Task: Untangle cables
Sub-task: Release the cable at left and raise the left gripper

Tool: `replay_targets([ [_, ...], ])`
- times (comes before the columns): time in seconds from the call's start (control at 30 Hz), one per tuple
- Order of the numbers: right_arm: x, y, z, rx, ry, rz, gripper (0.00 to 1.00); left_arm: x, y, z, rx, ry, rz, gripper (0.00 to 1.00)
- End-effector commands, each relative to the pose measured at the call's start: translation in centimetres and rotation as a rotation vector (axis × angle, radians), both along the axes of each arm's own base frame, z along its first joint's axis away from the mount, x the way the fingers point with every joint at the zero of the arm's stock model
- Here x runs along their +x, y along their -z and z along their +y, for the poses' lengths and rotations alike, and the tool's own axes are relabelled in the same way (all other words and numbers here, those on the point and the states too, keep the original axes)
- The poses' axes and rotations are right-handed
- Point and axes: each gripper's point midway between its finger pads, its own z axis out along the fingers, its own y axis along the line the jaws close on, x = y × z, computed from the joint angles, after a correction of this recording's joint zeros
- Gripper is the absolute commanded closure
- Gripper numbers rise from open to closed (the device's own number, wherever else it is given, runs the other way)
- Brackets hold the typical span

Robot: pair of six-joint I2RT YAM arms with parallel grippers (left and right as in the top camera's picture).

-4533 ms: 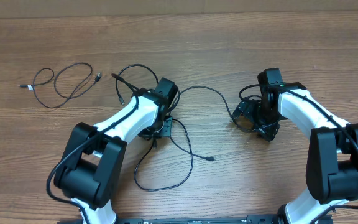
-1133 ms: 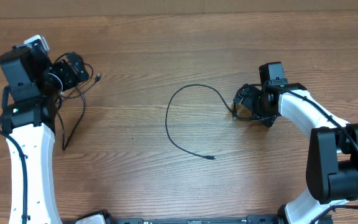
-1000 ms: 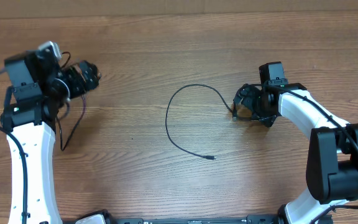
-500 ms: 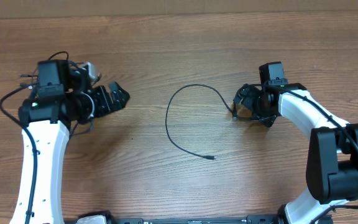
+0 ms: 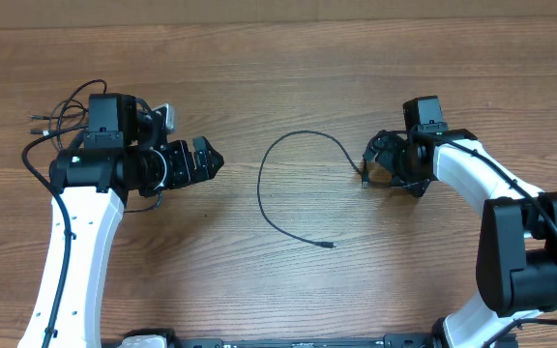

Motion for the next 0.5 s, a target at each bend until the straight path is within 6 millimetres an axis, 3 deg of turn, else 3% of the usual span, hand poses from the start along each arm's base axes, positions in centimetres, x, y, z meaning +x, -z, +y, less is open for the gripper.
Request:
replay_targets([
  [0.0,-1.7,3.2,-0.3,-0.016,-0.008,0.077,0.0,0.0,0.0,-0.2,-0.01,-0.001,0.006,0.01],
  [0.17,-1.5,3.0,0.2,0.015,-0.011,0.069,0.0,0.1,0.0,-0.2,-0.01,-0.002,0.006,0.0],
  [0.3,-5.6,2.7,2.6,0.169,-0.093,0.23,0.0,0.1,0.0,-0.2,-0.01,-0.002,0.006,0.0],
  [0.47,-5.0,0.4,2.5,0.189,-0.176,0.206,0.0,0.1,0.0,-0.2,-0.01,-0.002,0.006,0.01],
])
